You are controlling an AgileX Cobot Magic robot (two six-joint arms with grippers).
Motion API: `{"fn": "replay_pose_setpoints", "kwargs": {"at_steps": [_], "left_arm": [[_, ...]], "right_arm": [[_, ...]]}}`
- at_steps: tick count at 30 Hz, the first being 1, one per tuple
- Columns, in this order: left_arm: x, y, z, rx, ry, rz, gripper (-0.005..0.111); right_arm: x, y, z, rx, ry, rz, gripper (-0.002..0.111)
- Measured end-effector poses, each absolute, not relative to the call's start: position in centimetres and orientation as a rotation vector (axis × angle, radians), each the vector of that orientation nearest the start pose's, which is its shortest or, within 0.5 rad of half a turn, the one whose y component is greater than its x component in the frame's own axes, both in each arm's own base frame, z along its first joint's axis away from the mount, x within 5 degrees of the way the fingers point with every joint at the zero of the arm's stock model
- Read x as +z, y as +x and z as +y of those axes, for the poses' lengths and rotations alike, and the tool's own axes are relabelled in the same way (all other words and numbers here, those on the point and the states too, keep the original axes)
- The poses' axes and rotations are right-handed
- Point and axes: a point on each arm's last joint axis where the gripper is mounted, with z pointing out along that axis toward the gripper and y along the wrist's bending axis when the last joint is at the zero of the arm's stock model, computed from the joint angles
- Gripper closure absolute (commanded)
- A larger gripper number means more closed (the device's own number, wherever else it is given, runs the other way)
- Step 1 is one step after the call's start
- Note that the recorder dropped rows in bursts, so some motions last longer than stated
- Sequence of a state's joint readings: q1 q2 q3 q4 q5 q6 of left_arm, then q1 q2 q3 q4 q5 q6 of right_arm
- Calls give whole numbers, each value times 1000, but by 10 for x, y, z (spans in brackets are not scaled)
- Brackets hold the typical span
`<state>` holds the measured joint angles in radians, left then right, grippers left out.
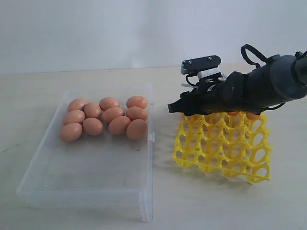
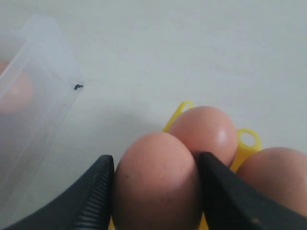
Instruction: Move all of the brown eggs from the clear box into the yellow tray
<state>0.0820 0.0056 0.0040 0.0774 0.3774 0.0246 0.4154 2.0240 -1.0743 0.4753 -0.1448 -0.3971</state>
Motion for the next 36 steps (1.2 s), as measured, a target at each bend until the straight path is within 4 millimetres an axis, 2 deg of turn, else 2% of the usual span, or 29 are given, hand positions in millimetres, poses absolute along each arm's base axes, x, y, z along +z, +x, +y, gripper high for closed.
{"fn": "replay_pose_setpoints", "kwargs": {"at_steps": [7,8,9,12,13,23,36], "left_arm": [[178,53,7,150,-6,1872,107],[178,53,7,150,-6,1872,107],[178,53,7,150,-6,1872,107],[178,53,7,150,-6,1872,107],[178,53,7,150,-6,1872,107],[178,53,7,150,-6,1872,107],[178,53,7,150,-6,1872,107]], "right_arm": [[118,374,157,167,-361,2293,108],[116,374,157,164,-363,2295,103],[117,375,157,164,-364,2289,98],[116,375,157,163,-364,2291,55],[116,375,157,164,-365,2293,46],[118,375,157,174,-358,2298,45],[184,365,157,245,-346,2200,46]]}}
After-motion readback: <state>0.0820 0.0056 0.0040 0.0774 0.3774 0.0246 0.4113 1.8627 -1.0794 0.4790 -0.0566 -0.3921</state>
